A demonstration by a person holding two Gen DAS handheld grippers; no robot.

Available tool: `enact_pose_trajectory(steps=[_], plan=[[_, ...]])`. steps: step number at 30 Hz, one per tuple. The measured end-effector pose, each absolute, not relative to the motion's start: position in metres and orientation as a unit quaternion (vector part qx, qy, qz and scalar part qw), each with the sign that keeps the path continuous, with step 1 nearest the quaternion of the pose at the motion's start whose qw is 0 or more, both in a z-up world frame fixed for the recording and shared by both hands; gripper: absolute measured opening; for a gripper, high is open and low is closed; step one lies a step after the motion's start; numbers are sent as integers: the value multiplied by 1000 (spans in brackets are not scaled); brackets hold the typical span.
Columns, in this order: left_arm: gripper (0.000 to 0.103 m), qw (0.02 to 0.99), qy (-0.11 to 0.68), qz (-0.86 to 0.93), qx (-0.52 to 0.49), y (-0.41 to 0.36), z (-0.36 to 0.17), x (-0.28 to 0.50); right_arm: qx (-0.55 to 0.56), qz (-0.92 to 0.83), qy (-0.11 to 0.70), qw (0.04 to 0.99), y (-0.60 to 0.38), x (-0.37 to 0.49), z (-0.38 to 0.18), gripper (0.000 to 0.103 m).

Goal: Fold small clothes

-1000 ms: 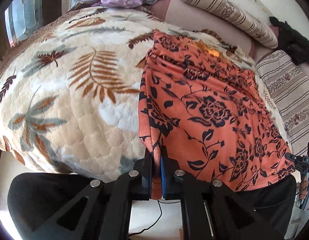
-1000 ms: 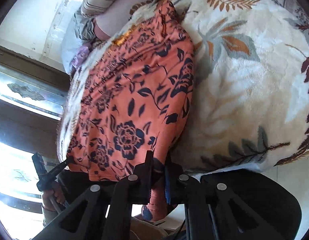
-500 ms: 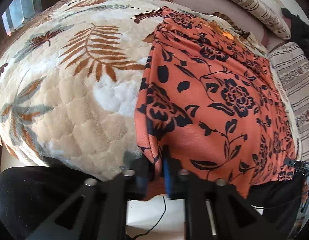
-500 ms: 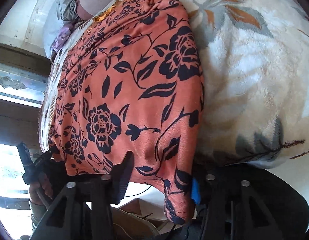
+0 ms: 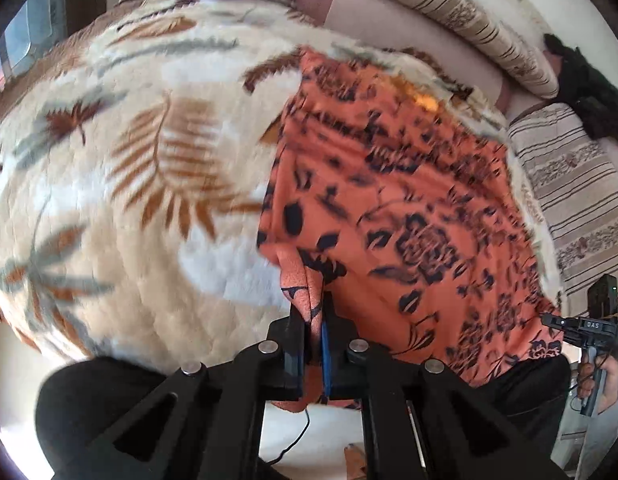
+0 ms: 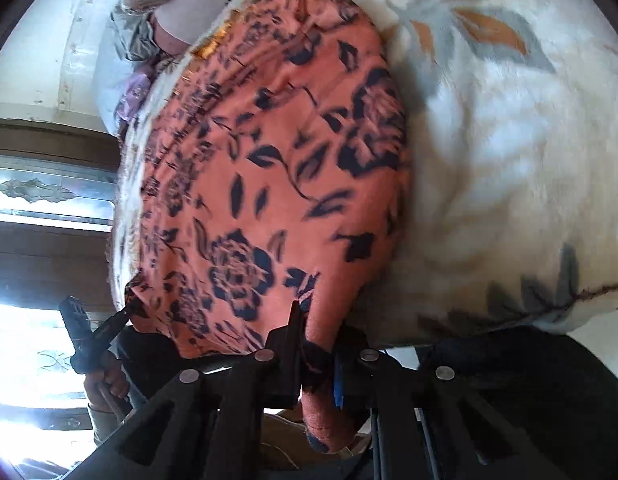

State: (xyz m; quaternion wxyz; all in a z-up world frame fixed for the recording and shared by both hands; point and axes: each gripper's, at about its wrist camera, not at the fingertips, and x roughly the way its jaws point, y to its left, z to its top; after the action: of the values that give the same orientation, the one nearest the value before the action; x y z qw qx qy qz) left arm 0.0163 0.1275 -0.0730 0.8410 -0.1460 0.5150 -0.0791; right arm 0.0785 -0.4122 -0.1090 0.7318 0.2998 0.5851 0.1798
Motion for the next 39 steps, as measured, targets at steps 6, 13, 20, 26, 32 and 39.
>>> enact_pose_trajectory(steps=[6, 13, 20, 26, 32, 39], plan=[[7, 900, 403, -99, -136, 126, 10, 137, 339, 213, 456, 795, -441, 191, -15, 10], [88, 885, 453, 4, -108, 130, -86, 283, 315, 80, 484, 813, -452, 328, -87, 84], [87, 891, 419, -5, -173, 166, -84, 215, 278, 67, 466, 837, -447, 271, -102, 84], [88, 869, 479, -38, -122, 128, -125, 199, 207, 116, 505, 830, -406, 277, -119, 83], [24, 850, 517, -43, -96, 101, -126, 231, 172, 95, 535, 822, -373, 289, -116, 29], [19, 881, 456, -68, -109, 102, -37, 168, 162, 113, 481, 854, -376, 236, -21, 24]])
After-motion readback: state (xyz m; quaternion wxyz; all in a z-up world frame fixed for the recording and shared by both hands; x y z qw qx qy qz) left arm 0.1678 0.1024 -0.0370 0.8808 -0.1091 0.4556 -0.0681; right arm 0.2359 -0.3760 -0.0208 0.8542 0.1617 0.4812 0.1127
